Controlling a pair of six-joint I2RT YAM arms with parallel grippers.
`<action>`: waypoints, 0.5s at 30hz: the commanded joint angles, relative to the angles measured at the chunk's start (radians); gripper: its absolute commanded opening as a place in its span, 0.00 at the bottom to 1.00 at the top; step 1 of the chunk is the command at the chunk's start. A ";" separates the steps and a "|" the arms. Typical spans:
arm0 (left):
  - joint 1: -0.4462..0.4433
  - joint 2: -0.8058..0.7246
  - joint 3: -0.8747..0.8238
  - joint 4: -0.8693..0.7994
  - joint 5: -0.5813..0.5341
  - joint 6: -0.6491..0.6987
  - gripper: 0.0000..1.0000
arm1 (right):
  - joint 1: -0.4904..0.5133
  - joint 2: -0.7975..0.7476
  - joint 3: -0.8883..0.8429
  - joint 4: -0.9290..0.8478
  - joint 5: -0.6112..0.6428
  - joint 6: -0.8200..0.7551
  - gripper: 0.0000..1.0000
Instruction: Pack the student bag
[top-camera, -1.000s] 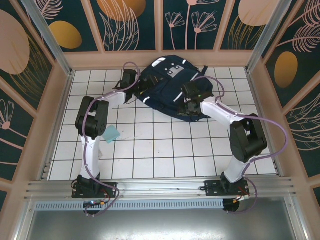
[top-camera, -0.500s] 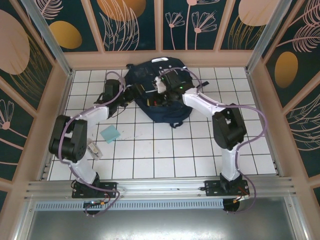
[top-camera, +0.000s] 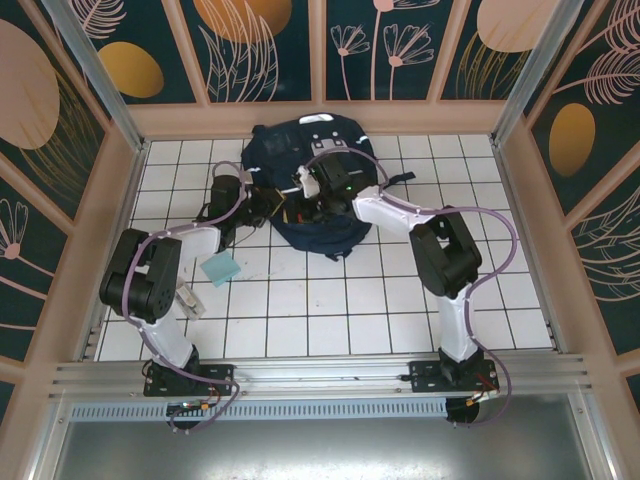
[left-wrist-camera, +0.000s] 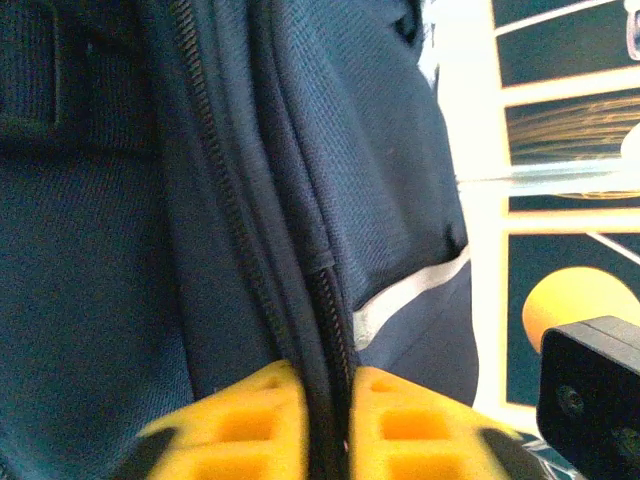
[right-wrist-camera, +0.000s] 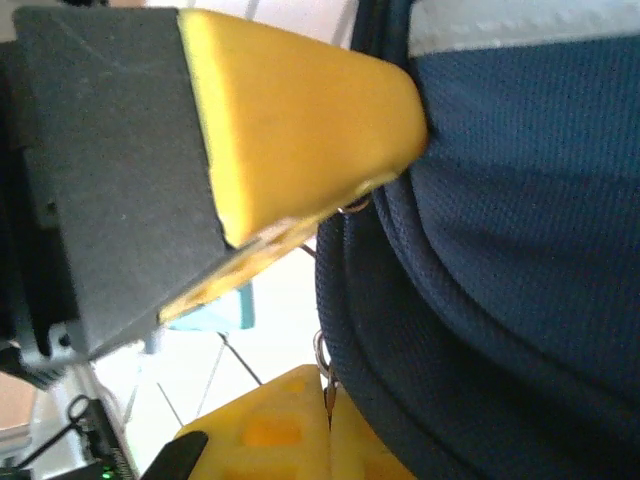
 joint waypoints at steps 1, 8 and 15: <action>0.012 0.043 0.063 0.038 -0.048 0.040 0.00 | -0.013 -0.142 -0.108 -0.120 -0.027 -0.051 0.00; 0.015 0.017 0.079 -0.085 -0.049 0.137 0.00 | -0.194 -0.286 -0.283 -0.244 0.161 -0.115 0.00; 0.016 -0.029 0.107 -0.198 -0.022 0.205 0.00 | -0.292 -0.254 -0.182 -0.257 0.683 -0.229 0.00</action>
